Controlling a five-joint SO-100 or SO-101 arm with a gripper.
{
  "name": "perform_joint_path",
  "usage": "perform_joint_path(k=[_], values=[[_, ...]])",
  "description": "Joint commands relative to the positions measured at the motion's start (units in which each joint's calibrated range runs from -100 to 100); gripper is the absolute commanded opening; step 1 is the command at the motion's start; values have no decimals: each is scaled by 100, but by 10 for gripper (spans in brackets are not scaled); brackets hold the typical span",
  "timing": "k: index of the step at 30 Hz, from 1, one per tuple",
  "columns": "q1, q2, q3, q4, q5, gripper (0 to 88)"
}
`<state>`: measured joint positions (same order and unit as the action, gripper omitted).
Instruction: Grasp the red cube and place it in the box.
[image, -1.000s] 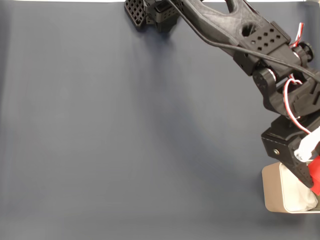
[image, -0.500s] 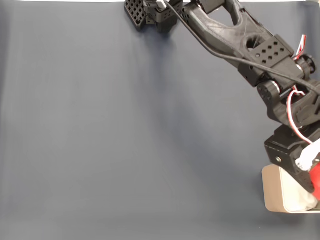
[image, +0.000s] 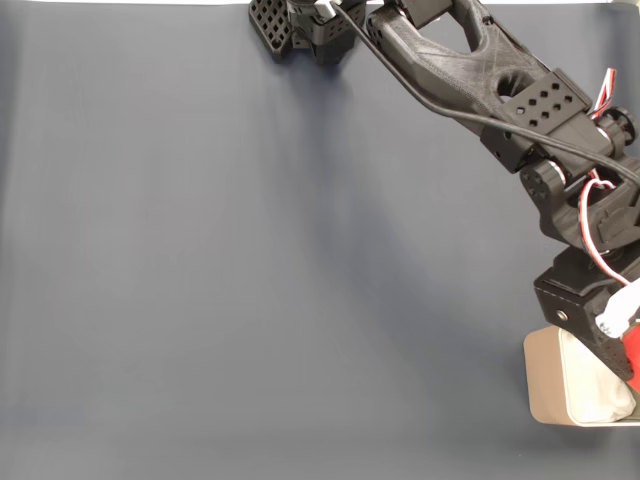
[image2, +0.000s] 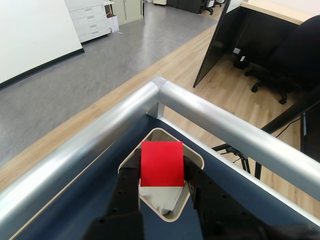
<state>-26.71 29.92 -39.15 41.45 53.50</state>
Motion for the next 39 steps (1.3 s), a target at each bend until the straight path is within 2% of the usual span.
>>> perform_joint_path(k=[1, 31, 33, 36, 39], values=[[-35, -28, -364, -5, -44, 73], [64, 41, -364, 3, -98, 80], [71, 41, -364, -30, -107, 118], [85, 41, -364, -128, -200, 245], [85, 41, -364, -96, -195, 275]])
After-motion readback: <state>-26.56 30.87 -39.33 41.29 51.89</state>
